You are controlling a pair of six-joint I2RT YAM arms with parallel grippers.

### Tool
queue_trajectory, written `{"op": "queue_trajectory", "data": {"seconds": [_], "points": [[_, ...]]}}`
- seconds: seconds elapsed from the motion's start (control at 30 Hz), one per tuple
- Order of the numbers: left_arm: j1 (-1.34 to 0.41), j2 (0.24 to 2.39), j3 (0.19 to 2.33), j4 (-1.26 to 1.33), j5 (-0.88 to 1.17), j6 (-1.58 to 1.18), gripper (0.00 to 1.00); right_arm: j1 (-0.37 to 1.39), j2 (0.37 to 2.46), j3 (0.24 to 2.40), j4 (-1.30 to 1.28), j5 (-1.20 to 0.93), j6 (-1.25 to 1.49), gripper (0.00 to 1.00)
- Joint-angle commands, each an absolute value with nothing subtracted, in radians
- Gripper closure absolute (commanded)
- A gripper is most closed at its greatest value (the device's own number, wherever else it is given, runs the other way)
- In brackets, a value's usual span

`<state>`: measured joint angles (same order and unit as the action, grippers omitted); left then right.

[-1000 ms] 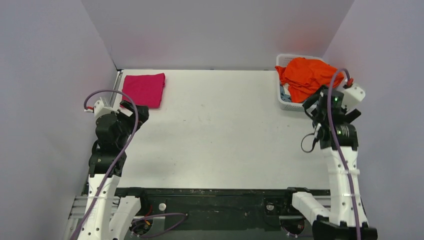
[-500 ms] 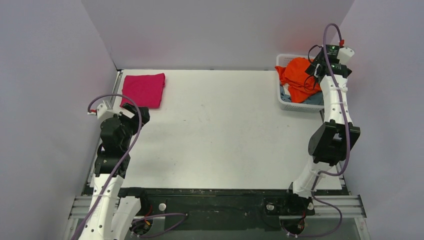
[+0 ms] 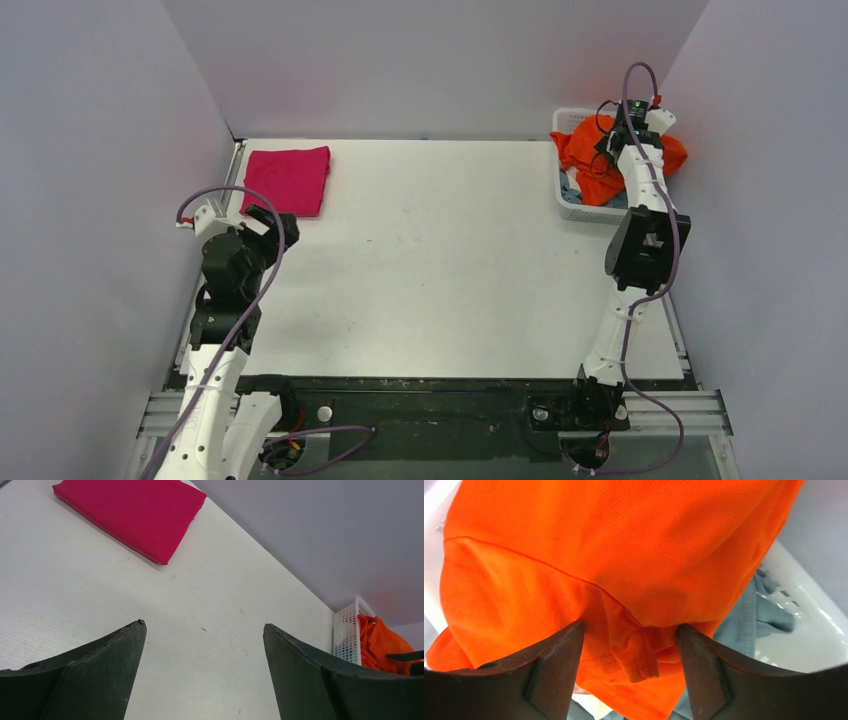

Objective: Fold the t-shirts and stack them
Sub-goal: Grab crumpled tshirt from bin with the right arm, then move the tshirt to the center of the board

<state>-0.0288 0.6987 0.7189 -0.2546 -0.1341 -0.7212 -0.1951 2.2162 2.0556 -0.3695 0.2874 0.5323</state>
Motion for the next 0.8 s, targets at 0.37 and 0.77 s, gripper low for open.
{"op": "queue_trajectory", "data": {"seconds": [0.37,0.77], "points": [[-0.020,0.710,0.808,-0.237,-0.117,-0.742,0.02,-0.167,1.916,1.915,-0.183,0.169,0.531,1.00],[-0.021,0.693,0.803,-0.253,0.064,-0.821,0.02,0.029,1.369,1.701,0.005,0.046,0.532,1.00]]}}
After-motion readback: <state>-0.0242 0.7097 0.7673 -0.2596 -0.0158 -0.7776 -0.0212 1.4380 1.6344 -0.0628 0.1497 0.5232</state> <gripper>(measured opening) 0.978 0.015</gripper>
